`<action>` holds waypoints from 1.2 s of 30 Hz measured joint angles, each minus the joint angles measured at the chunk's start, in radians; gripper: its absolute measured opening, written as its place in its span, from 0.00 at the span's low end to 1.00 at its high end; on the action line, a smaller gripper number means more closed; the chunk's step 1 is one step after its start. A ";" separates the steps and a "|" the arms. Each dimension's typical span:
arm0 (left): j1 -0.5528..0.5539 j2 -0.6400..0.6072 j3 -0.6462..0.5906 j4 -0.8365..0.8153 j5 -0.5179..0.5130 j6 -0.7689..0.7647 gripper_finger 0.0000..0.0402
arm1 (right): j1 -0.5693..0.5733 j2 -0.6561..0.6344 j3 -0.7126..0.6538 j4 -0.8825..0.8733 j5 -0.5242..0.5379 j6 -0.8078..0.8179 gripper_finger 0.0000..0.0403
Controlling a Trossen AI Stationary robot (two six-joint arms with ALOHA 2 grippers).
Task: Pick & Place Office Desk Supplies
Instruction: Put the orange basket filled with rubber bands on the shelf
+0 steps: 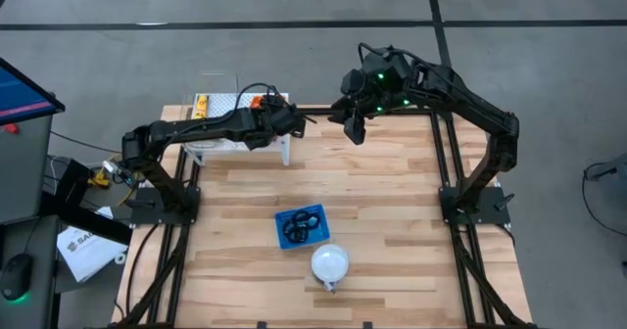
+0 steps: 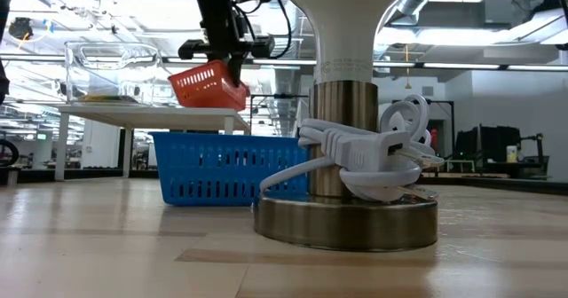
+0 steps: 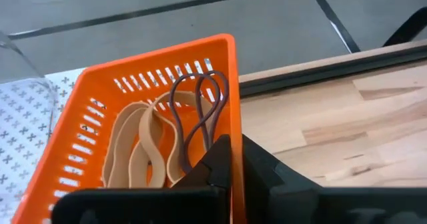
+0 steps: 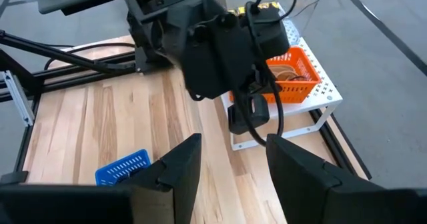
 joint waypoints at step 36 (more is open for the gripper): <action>0.015 -0.304 0.001 -0.169 0.716 1.052 0.29 | 0.041 0.001 0.000 0.000 0.001 0.027 0.41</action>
